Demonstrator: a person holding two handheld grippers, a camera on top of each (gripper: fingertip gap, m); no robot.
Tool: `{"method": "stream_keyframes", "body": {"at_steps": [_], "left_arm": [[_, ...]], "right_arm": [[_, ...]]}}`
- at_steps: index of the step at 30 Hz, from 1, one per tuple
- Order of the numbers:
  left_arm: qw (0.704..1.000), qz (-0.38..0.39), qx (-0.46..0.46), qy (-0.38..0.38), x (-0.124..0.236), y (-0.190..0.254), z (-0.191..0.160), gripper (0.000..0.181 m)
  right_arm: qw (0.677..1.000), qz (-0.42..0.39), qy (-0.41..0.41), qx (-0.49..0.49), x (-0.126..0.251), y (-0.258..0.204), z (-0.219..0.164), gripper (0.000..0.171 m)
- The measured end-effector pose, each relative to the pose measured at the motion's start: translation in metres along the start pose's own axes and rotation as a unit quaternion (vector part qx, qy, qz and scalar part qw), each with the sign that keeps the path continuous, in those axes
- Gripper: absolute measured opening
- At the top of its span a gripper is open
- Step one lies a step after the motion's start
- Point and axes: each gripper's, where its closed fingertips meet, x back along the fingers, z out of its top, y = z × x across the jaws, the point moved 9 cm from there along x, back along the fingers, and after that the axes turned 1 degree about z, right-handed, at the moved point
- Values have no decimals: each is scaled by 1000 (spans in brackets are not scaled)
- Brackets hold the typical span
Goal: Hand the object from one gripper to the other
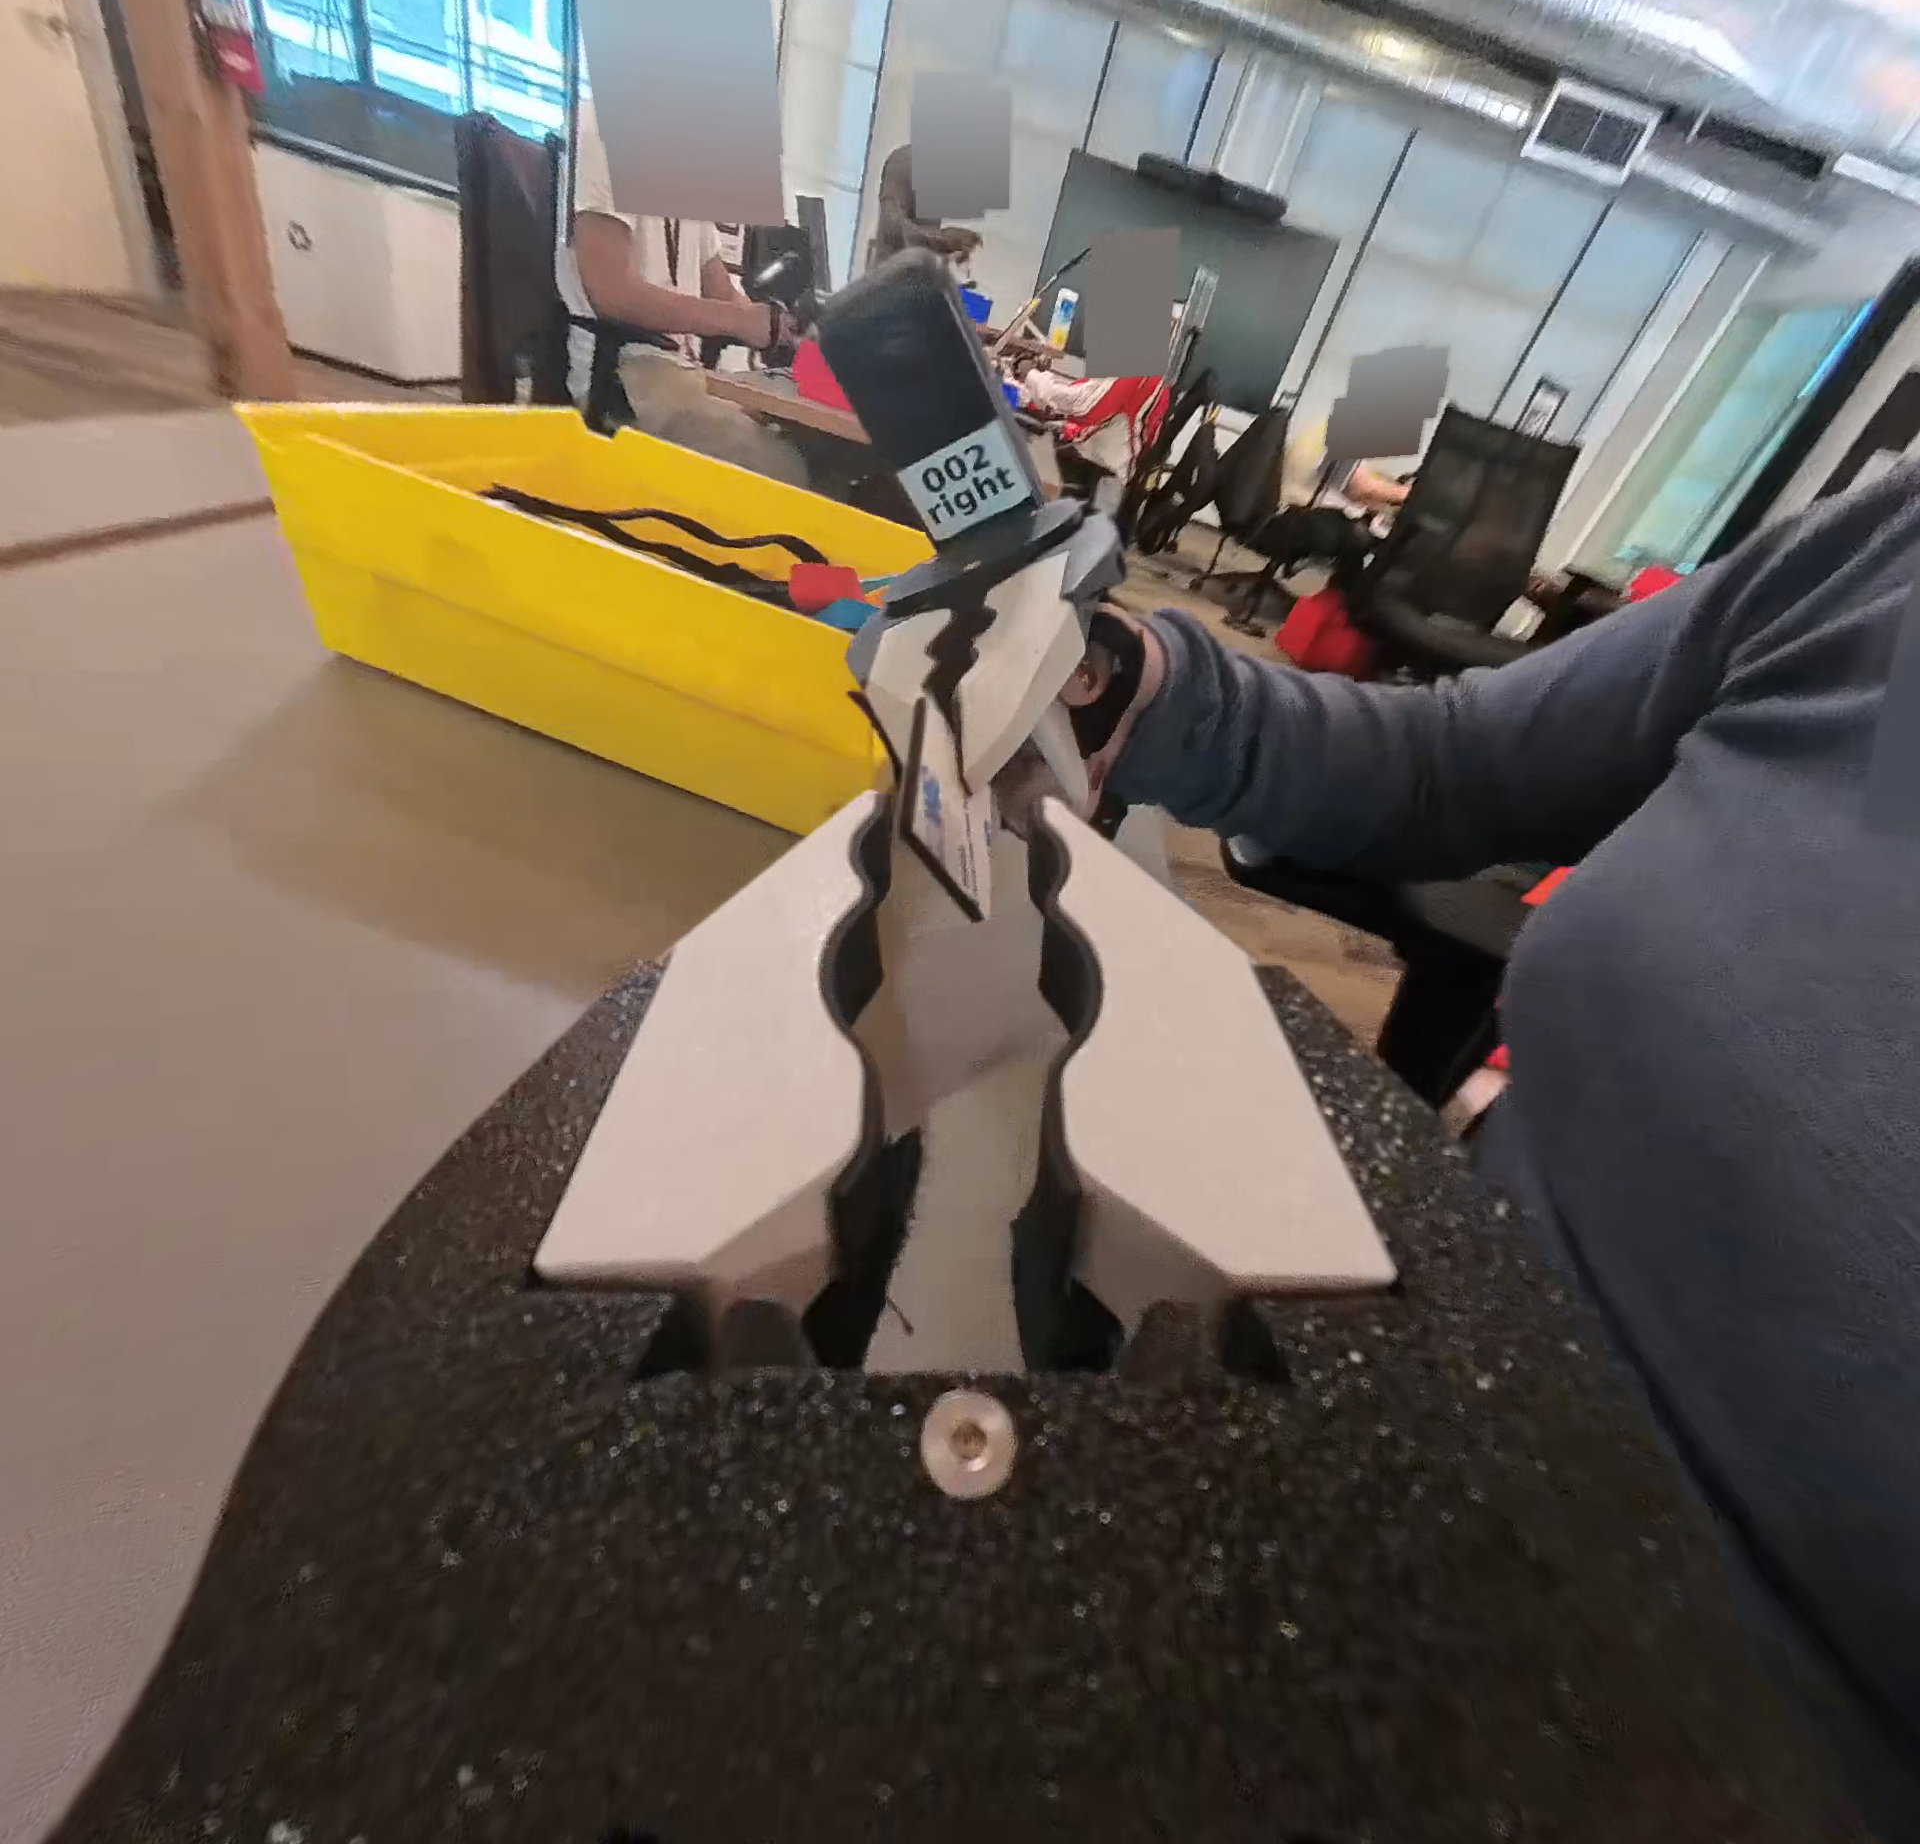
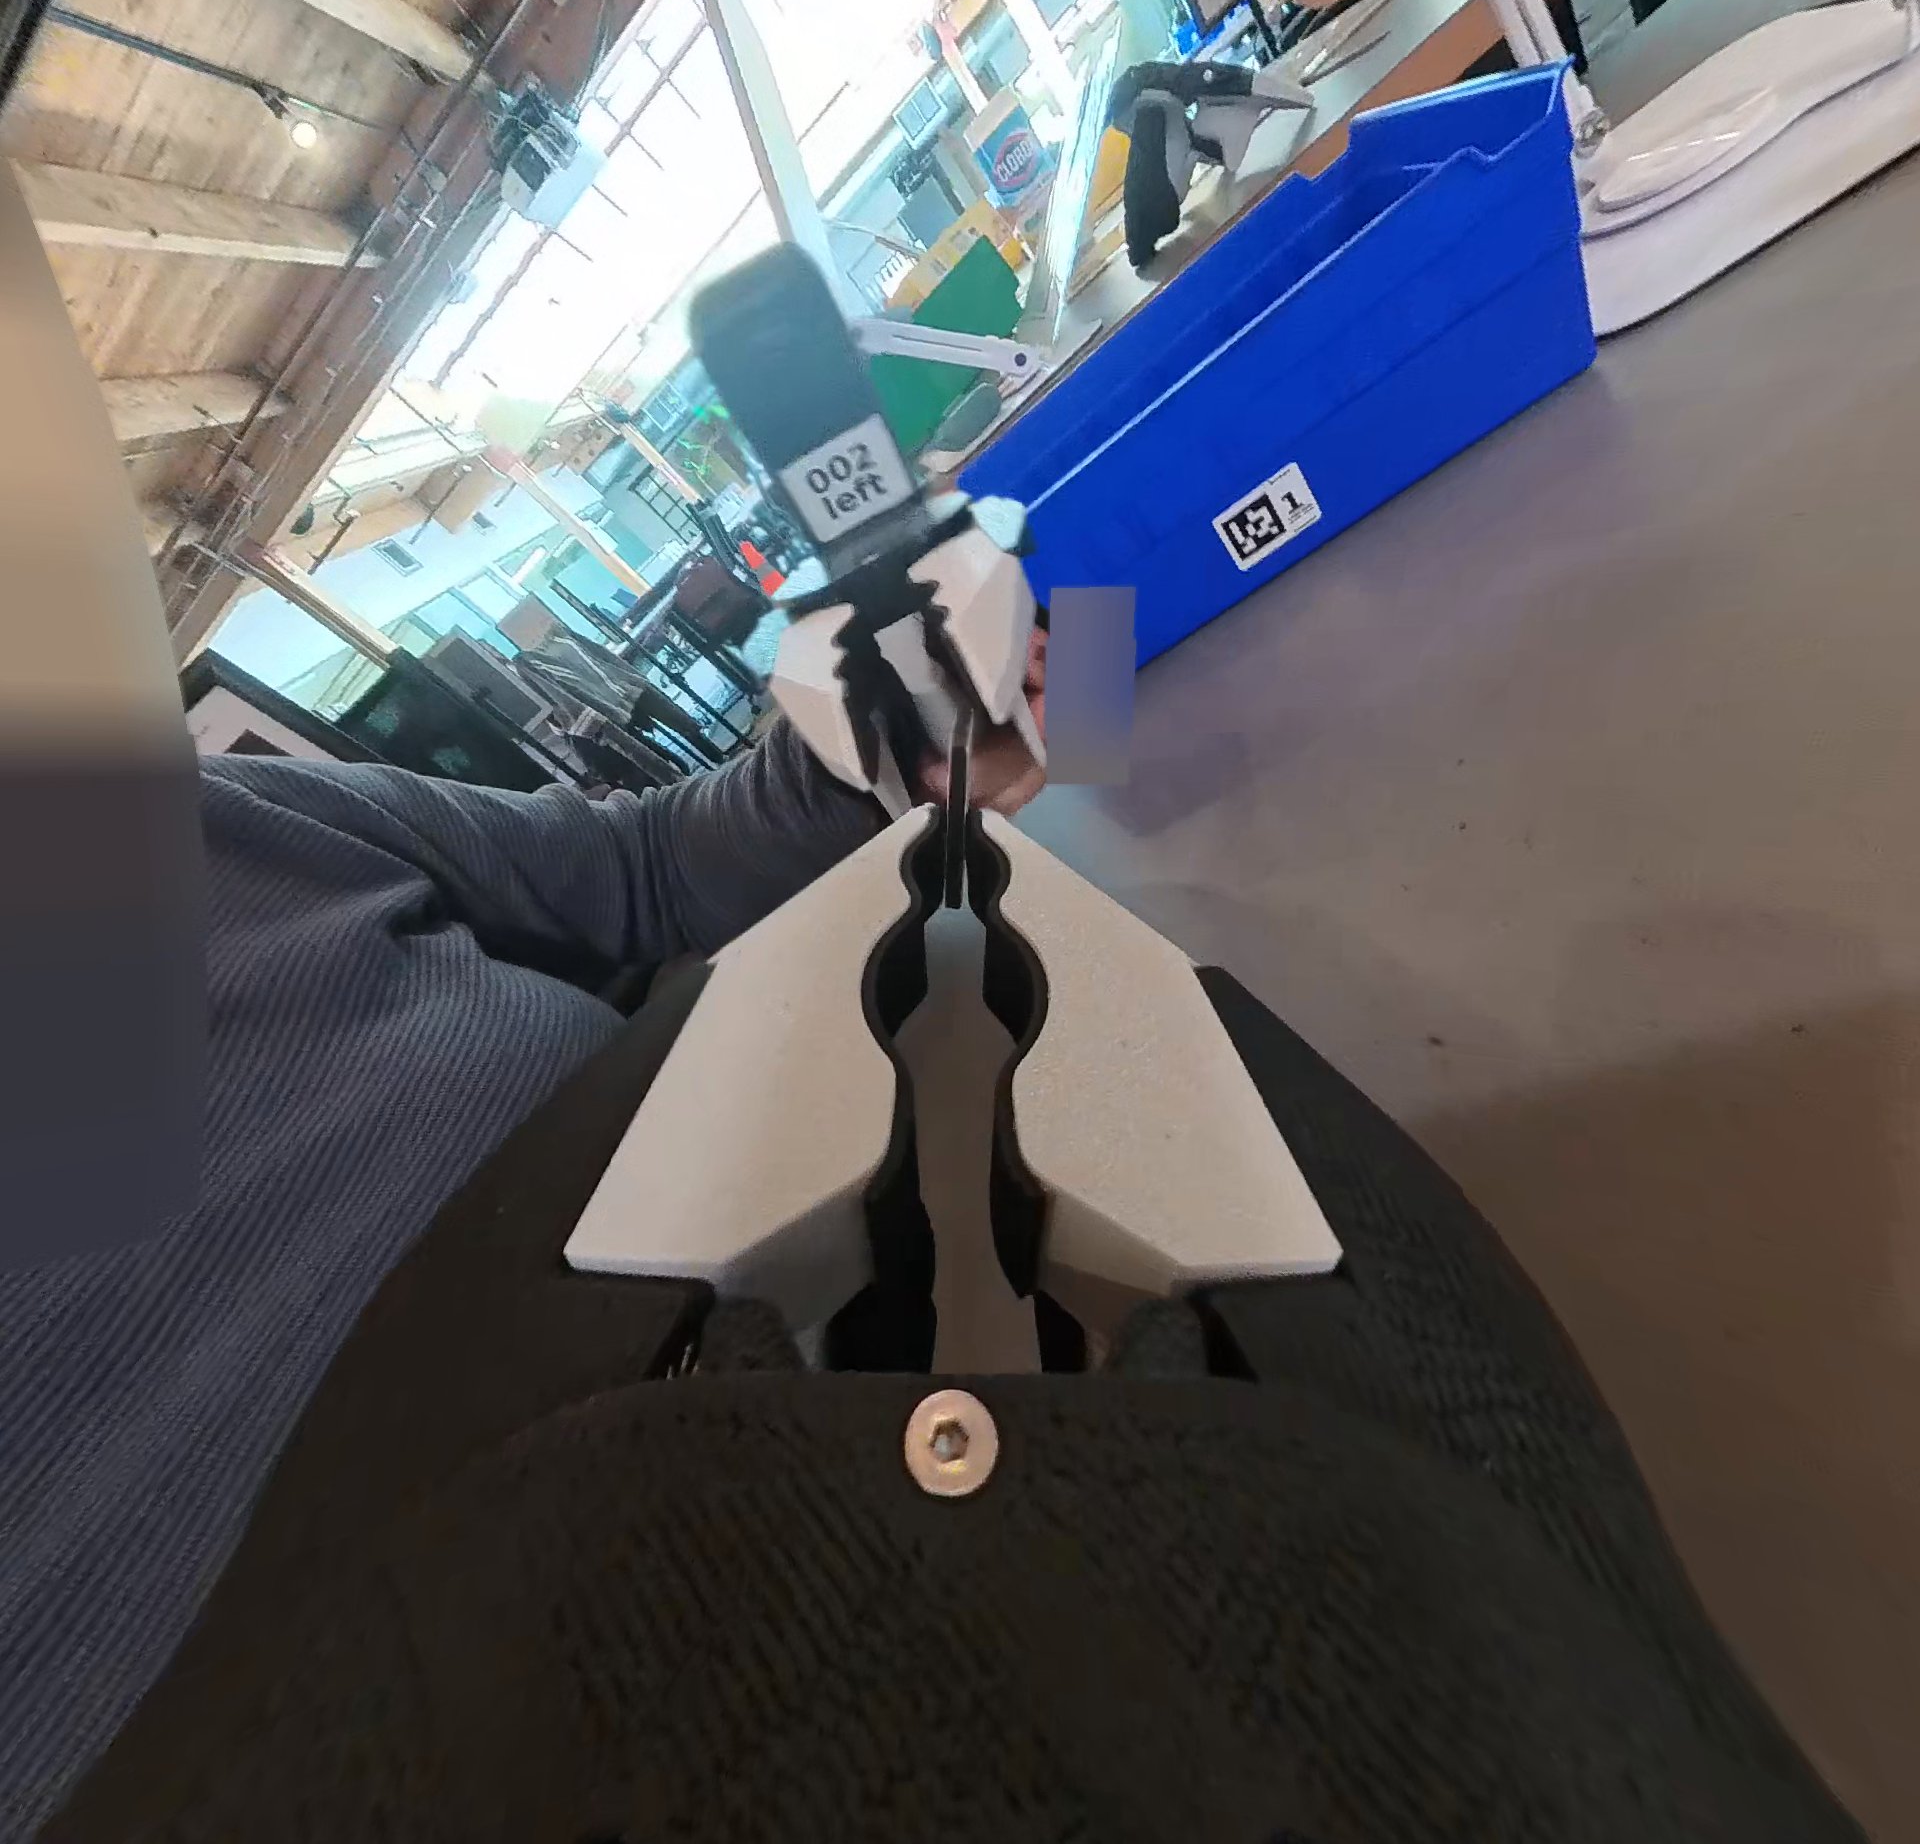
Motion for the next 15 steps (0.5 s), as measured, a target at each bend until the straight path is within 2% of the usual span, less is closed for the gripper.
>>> {"method": "stream_keyframes", "body": {"at_steps": [3,9,15], "left_arm": [[998,-19,57,-26,-4,-7,-10,31],[990,-80,112,3,-9,-5,-14,9],[978,-119,169,22,-9,-8,-16,8]], "right_arm": [[1000,13,16,-7,1,-1,3,1],[1000,17,10,-1,0,-2,2,1],[1000,23,4,15,-1,-4,1,1]]}}
